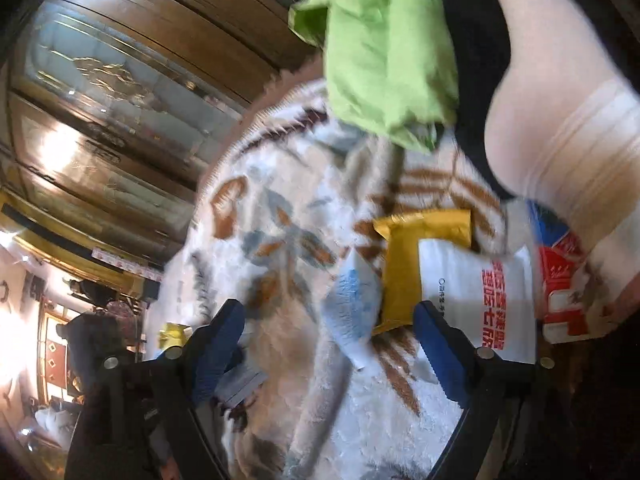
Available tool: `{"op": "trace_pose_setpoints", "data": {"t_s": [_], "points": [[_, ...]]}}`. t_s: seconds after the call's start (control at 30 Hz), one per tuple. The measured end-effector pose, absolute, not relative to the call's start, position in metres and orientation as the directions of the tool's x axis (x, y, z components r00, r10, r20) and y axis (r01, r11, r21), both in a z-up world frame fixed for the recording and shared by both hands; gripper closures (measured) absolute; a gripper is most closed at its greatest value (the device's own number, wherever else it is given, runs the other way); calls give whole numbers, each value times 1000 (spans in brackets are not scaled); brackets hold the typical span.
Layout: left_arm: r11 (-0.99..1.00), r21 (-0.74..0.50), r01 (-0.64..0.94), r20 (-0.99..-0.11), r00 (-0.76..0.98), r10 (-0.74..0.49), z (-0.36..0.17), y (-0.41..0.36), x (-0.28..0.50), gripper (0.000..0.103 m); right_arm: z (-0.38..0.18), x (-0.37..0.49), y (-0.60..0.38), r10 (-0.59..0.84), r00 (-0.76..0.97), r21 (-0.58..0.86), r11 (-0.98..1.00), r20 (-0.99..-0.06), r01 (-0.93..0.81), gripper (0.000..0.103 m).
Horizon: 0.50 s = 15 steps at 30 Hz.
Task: Organize soft objects
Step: 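Carry the green-printed packet and desiccant packet over the box with both tools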
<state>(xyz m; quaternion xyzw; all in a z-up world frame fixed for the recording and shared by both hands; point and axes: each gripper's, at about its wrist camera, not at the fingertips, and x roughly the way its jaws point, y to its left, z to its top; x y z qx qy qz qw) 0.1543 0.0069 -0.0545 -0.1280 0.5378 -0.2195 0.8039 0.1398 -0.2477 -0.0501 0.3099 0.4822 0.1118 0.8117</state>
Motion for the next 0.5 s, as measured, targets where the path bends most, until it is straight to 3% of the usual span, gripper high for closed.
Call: {"op": "trace_pose_setpoints", "data": {"t_s": [0.07, 0.13, 0.17, 0.2, 0.37, 0.5], "points": [[867, -449, 217, -801, 333, -498, -52, 8, 147, 84, -52, 141, -238, 471, 502, 585, 806, -726, 91, 22], [861, -463, 211, -793, 335, -508, -49, 11, 138, 84, -52, 144, -222, 440, 478, 519, 854, -760, 41, 44], [858, -470, 208, -789, 337, -514, -47, 15, 133, 84, -53, 144, -215, 401, 465, 465, 885, -789, 25, 68], [854, -478, 204, -784, 338, -520, -46, 17, 129, 84, -55, 144, -211, 377, 453, 427, 904, -808, 10, 80], [833, -517, 198, -748, 369, -552, -32, 33, 105, 84, -49, 129, -230, 450, 471, 523, 852, -759, 29, 80], [821, -546, 167, -717, 414, -561, -9, 58, 81, 84, -20, 109, -224, 540, 484, 593, 803, -688, -53, 80]]}}
